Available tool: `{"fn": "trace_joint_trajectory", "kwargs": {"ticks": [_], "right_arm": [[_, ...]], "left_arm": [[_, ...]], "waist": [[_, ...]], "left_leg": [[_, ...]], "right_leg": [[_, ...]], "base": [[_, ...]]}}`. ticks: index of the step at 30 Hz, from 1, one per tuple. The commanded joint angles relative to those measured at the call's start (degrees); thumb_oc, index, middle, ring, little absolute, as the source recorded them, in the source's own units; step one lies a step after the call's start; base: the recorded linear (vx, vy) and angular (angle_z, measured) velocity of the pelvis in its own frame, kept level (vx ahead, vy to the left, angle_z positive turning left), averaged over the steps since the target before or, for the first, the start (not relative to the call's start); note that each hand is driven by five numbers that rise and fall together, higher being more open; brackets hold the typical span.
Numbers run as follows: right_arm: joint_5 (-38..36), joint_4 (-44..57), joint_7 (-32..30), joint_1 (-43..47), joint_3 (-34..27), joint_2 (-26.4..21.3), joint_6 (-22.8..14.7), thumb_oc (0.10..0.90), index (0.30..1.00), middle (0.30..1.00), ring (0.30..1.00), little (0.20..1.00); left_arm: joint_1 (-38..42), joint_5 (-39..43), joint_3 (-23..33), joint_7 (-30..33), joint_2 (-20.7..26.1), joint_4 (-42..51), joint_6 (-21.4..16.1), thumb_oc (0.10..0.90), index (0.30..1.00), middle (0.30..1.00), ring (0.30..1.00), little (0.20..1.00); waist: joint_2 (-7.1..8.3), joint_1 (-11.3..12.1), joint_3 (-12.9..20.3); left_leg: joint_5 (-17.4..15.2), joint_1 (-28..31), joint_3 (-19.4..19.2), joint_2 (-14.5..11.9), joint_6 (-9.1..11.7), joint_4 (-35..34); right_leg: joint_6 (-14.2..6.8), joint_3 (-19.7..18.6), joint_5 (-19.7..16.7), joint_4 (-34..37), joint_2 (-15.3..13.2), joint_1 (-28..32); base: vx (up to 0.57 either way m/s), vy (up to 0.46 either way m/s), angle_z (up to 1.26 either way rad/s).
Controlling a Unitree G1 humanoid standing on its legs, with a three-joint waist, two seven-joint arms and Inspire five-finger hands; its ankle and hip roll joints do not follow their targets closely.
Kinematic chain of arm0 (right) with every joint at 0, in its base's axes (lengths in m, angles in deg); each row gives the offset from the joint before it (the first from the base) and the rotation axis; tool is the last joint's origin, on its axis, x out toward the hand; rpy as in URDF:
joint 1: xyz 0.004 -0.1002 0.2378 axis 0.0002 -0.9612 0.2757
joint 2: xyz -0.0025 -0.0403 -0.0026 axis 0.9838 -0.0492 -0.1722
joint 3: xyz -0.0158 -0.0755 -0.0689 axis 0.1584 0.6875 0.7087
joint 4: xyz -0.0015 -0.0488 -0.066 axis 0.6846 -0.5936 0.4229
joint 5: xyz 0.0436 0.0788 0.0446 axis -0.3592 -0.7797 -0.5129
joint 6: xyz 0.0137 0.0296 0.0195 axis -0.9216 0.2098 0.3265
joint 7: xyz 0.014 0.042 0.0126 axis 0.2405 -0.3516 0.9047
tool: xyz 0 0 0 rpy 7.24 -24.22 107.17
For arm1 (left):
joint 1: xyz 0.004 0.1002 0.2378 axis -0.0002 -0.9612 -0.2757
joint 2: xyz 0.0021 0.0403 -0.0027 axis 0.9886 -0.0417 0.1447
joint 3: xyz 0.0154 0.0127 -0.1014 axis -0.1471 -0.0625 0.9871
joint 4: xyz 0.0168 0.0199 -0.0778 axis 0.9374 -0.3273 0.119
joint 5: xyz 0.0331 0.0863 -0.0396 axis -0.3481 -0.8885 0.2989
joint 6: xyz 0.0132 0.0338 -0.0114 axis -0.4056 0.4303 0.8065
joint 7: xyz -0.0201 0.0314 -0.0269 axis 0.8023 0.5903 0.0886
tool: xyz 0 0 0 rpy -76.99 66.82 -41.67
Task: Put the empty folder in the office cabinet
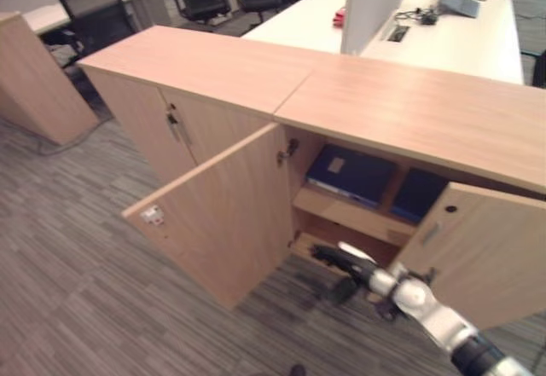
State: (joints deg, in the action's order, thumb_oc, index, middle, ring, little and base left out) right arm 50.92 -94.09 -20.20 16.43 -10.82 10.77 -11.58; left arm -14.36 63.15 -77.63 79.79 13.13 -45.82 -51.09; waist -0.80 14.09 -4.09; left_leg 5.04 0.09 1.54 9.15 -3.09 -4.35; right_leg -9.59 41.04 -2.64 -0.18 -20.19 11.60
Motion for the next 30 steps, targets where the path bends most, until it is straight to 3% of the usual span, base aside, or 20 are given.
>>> {"fn": "trace_joint_trajectory", "kwargs": {"ticks": [1,4,5,6,7,8,10,11,12,13,18,20,22,24,25,26,27,30], "right_arm": [[5.2,-5.4,-4.6,0.0,-2.5,3.1,-0.3,0.800,0.900,0.900,0.900,0.900],[7.8,-24.0,-9.4,-1.0,-5.2,10.6,2.2,0.800,0.900,0.900,0.900,0.900],[7.8,-24.4,-9.5,-0.8,-5.1,10.8,2.0,0.800,0.900,0.900,0.900,0.900],[7.9,-26.6,-8.8,-1.9,-6.5,10.7,2.3,0.800,0.900,0.900,0.900,0.900],[6.4,-37.0,-11.9,-2.1,-9.2,13.9,2.8,0.800,0.900,0.900,0.900,0.900],[6.4,-37.0,-12.0,-2.1,-9.2,14.0,2.8,0.800,0.900,0.900,0.900,0.900],[4.6,-47.8,-14.5,-2.8,-13.3,16.9,3.2,0.800,0.900,0.900,0.900,0.900],[4.6,-48.0,-14.6,-2.7,-13.3,17.1,3.1,0.800,0.900,0.900,0.900,0.900],[3.8,-50.2,-15.2,-3.0,-15.5,16.4,3.4,0.800,0.900,0.900,0.900,0.900],[3.5,-55.2,-14.6,-3.9,-17.5,16.6,3.9,0.800,0.900,0.900,0.900,0.900],[2.5,-59.7,-13.8,-6.7,-20.8,16.5,3.8,0.800,0.900,0.900,0.900,0.900],[1.5,-60.0,-14.0,-7.6,-22.4,15.6,3.4,0.800,0.900,0.900,0.900,0.900],[0.6,-60.3,-14.0,-8.4,-23.4,14.8,3.3,0.800,0.900,0.900,0.900,0.900],[-0.4,-61.0,-14.0,-7.9,-24.0,14.1,3.2,0.800,0.900,0.900,0.900,0.900],[-1.3,-61.4,-14.1,-6.7,-23.9,13.6,3.2,0.800,0.900,0.900,0.900,0.900],[-1.4,-61.4,-14.1,-6.6,-23.9,13.6,3.2,0.800,0.900,0.900,0.900,0.900],[-2.5,-61.9,-14.6,-5.6,-23.7,13.3,3.3,0.800,0.900,0.900,0.900,0.900],[-2.6,-62.9,-14.4,-5.9,-23.9,13.3,3.5,0.800,0.900,0.900,0.900,0.900]], "left_arm": [[3.4,7.6,0.9,0.8,-1.2,-2.6,-0.3,0.800,0.900,0.900,0.900,0.900],[5.0,14.1,3.4,1.3,-1.1,-3.8,0.2,0.800,0.900,0.900,0.900,0.900],[5.1,14.1,3.4,1.3,-0.9,-3.8,0.2,0.800,0.900,0.900,0.900,0.900],[3.7,14.3,5.3,-0.4,2.7,-4.3,1.0,0.800,0.900,0.900,0.900,0.900],[3.9,14.3,5.8,2.3,1.8,-5.6,0.1,0.800,0.900,0.900,0.900,0.900],[3.9,14.3,5.8,2.3,1.8,-5.6,0.1,0.800,0.900,0.900,0.900,0.900],[2.9,14.0,7.8,4.2,1.5,-6.7,-0.4,0.800,0.900,0.900,0.900,0.900],[2.9,13.9,7.9,4.2,1.5,-6.6,-0.3,0.800,0.900,0.900,0.900,0.900],[1.8,19.1,11.0,2.7,1.9,-7.6,0.6,0.800,0.900,0.900,0.900,0.900],[1.0,19.8,11.5,2.1,2.1,-6.7,-0.3,0.800,0.900,0.900,0.900,0.900],[0.4,20.3,14.3,1.9,5.2,-5.4,-1.1,0.800,0.900,0.900,0.900,0.900],[1.0,20.8,15.4,2.8,7.9,-3.4,-2.0,0.800,0.900,0.900,0.900,0.900],[1.5,22.1,16.4,3.6,10.3,0.9,-3.1,0.800,0.900,0.900,0.900,0.900],[2.7,22.9,17.7,4.0,12.8,3.6,-3.5,0.800,0.900,0.900,0.900,0.900],[4.7,23.4,17.3,4.2,15.2,5.8,-3.9,0.800,0.900,0.900,0.900,0.900],[4.7,23.4,17.3,4.2,15.2,5.8,-3.9,0.800,0.900,0.900,0.900,0.900],[6.3,22.7,16.2,4.0,17.4,9.4,-3.9,0.800,0.900,0.900,0.900,0.900],[7.7,22.0,15.9,4.2,18.5,11.0,-4.1,0.800,0.900,0.900,0.900,0.900]], "waist": [[-0.51,0.0,2.3],[0.44,0.4,3.1],[0.60,0.4,3.1],[0.44,0.5,3.4],[0.79,0.5,3.9],[0.81,0.5,3.9],[1.32,0.9,4.3],[1.42,0.9,4.3],[1.30,1.5,4.7],[0.90,1.9,5.3],[1.06,2.6,6.7],[0.82,1.4,6.5],[0.33,-1.3,5.9],[-1.65,-3.4,5.2],[-2.35,-5.8,3.1],[-2.40,-5.7,3.2],[-2.15,-7.7,1.4],[-1.95,-8.8,1.0]], "left_leg": [[-4.4,-2.0,3.7,-4.1,5.4,-0.6],[-5.0,-3.0,5.6,-2.3,4.4,-0.6],[-5.0,-3.1,5.6,-2.2,4.4,-0.6],[-5.2,-3.1,6.1,-1.6,4.0,-0.6],[-5.4,-2.6,6.9,-0.7,3.3,-0.6],[-5.4,-2.6,6.9,-0.7,3.2,-0.6],[-5.9,-1.9,7.7,0.6,2.3,-0.6],[-5.9,-1.9,7.7,0.7,2.2,-0.6],[-6.1,-1.9,8.3,1.2,1.8,-0.6],[-6.4,-1.8,9.0,1.9,1.5,-0.6],[-6.7,-2.0,10.1,2.9,1.3,-0.6],[-6.5,-1.8,11.6,3.5,0.7,-0.6],[-6.3,-1.2,13.5,3.4,0.4,-0.6],[-5.1,-1.5,14.2,1.5,0.4,-0.6],[-4.8,-0.6,15.0,0.3,1.0,-0.6],[-4.7,-0.8,14.9,0.2,1.0,-0.6],[-4.4,0.2,16.8,0.1,1.8,-0.6],[-4.2,0.3,18.8,0.6,2.2,-0.5]], "right_leg": [[-1.0,1.0,4.4,-3.0,0.0,-0.2],[-1.8,1.1,3.2,-3.1,-1.1,-0.1],[-1.9,1.1,3.1,-3.1,-1.2,-0.2],[-2.3,0.8,2.3,-3.4,-1.7,-0.2],[-2.8,0.4,1.0,-4.2,-2.6,0.1],[-2.8,0.4,1.0,-4.2,-2.6,0.1],[-3.8,-0.5,-1.7,-4.8,-3.7,0.5],[-3.9,-0.5,-1.8,-4.8,-3.8,0.6],[-4.4,-0.4,-2.7,-4.8,-4.1,0.8],[-4.5,0.2,-2.6,-4.3,-4.2,1.4],[-5.4,0.9,-4.6,-3.6,-4.7,2.1],[-4.8,-4.7,-5.6,-6.7,-5.0,0.5],[-2.3,-16.1,-2.8,-9.7,-2.1,-2.8],[0.1,-26.5,2.8,-10.2,3.7,-8.7],[0.7,-33.4,4.8,-7.7,9.2,-13.1],[0.8,-33.4,4.6,-7.6,9.3,-13.3],[0.8,-38.8,3.8,-3.8,14.3,-16.3],[0.5,-40.0,2.4,-0.6,14.8,-14.8]], "base": [[0.08,0.196,0.44],[0.09,0.141,0.54],[0.10,0.123,0.32],[0.14,0.148,0.23],[0.14,0.145,0.18],[0.14,0.127,0.10],[0.12,0.108,0.04],[0.13,0.113,0.11],[0.11,0.129,0.14],[0.11,0.125,0.12],[0.09,0.089,0.26],[0.07,0.081,0.45],[0.03,0.036,0.79],[-0.05,-0.045,0.69],[-0.04,-0.113,0.54],[-0.03,-0.212,0.33],[-0.01,-0.118,0.32],[0.02,-0.087,0.75]]}}
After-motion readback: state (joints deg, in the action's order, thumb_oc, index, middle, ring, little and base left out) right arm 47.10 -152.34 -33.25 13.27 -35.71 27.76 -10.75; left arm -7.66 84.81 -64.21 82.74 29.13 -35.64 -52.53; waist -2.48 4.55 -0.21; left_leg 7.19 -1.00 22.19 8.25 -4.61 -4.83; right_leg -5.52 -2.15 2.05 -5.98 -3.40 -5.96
